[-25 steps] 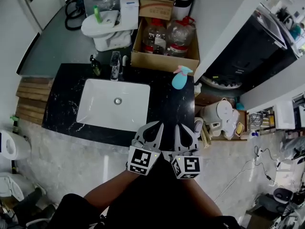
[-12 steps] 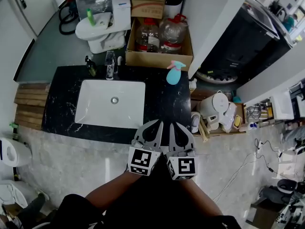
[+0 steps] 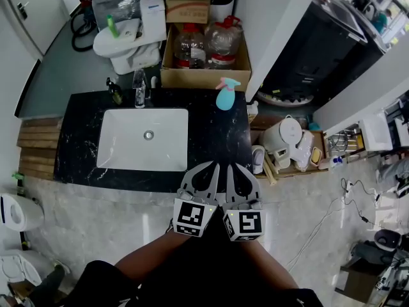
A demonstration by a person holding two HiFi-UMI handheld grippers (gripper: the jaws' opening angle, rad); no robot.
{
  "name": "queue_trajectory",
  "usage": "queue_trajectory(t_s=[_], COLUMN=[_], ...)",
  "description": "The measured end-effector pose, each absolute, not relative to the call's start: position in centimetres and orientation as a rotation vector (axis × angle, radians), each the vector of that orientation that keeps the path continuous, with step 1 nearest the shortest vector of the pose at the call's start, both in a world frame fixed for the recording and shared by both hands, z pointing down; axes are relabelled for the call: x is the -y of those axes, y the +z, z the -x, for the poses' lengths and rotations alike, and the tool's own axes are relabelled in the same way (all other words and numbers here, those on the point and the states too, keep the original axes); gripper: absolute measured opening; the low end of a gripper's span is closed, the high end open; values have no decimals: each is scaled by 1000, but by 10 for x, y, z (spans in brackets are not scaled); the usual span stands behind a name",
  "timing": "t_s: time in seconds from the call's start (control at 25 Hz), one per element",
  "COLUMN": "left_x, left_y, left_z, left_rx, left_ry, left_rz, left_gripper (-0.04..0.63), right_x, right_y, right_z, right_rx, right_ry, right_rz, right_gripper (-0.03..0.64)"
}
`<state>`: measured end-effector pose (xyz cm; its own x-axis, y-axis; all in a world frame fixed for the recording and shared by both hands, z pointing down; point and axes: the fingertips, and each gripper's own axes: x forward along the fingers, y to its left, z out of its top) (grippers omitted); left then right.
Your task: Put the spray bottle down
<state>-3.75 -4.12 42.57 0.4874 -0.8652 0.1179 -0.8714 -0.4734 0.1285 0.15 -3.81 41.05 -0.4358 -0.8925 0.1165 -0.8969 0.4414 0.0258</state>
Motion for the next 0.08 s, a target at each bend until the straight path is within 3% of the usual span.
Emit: queue_trajectory(t_s=[0.08], left_x=[41], left_y=[425], left_z=[35], left_rx=[1508], left_ry=[50], left_rz=[-2562], left_gripper=[12], right_x=[38], right_y=[411], right_z=[-4], right_rx=[2572], right_ry=[65], right_rz=[-1606], right_gripper=[16])
